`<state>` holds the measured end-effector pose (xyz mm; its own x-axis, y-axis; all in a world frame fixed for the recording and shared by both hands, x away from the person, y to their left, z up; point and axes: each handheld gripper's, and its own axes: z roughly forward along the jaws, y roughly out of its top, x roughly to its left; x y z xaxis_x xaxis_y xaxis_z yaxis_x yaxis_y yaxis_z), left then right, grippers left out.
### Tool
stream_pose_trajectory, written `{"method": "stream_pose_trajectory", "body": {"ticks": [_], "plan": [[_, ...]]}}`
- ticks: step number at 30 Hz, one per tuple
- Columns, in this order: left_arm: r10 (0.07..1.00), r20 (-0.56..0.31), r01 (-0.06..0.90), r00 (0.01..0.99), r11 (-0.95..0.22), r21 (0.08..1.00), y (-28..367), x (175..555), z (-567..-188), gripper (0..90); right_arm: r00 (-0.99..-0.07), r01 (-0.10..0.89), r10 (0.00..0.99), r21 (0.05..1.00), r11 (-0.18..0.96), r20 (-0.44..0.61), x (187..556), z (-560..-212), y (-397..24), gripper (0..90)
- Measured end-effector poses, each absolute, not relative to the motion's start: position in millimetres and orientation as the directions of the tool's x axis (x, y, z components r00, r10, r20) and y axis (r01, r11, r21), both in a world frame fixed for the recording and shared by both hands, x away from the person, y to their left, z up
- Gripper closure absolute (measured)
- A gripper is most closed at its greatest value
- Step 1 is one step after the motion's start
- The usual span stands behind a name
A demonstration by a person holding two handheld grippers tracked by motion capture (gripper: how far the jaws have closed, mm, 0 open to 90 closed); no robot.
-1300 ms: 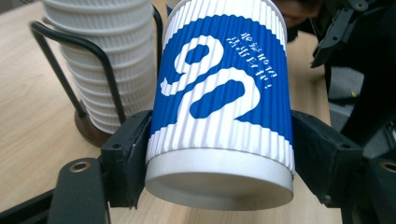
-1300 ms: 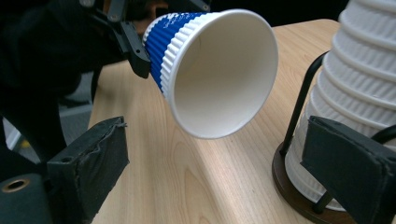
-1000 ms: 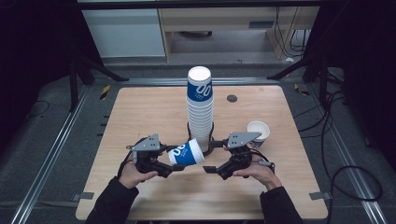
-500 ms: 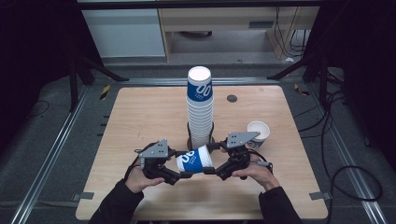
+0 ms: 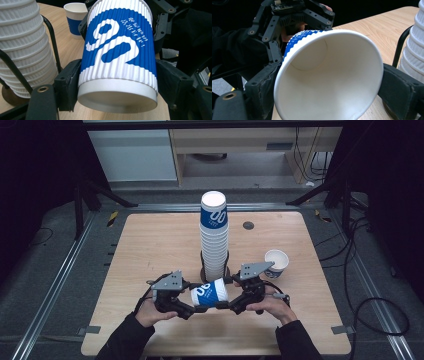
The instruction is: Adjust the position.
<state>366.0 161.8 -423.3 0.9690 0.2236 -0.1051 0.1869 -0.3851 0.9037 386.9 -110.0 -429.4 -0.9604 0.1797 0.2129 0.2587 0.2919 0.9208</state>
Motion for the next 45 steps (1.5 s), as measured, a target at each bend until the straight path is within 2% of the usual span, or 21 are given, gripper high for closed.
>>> {"method": "stream_pose_trajectory", "body": {"ticks": [20, 27, 34, 45], "plan": [[0.216, -0.098, 0.180, 0.971, -0.398, 0.900, 161, 365, -423, 25.8, -0.962, 0.260, 0.163, 0.916, 0.305, 0.218, 386, -430, -107, 12.9], [0.233, -0.093, 0.183, 0.968, -0.402, 0.897, 165, 365, -420, 19.4, -0.969, 0.232, 0.159, 0.920, 0.315, 0.190, 384, -427, -109, 16.0], [0.259, -0.095, 0.198, 0.961, -0.408, 0.891, 174, 369, -417, 17.7, -0.969, 0.218, 0.185, 0.926, 0.308, 0.167, 384, -420, -118, 16.3], [0.294, -0.054, 0.208, 0.954, -0.525, 0.825, 173, 373, -424, 14.1, -0.960, 0.222, 0.249, 0.896, 0.384, 0.131, 387, -417, -120, 16.0]]}}
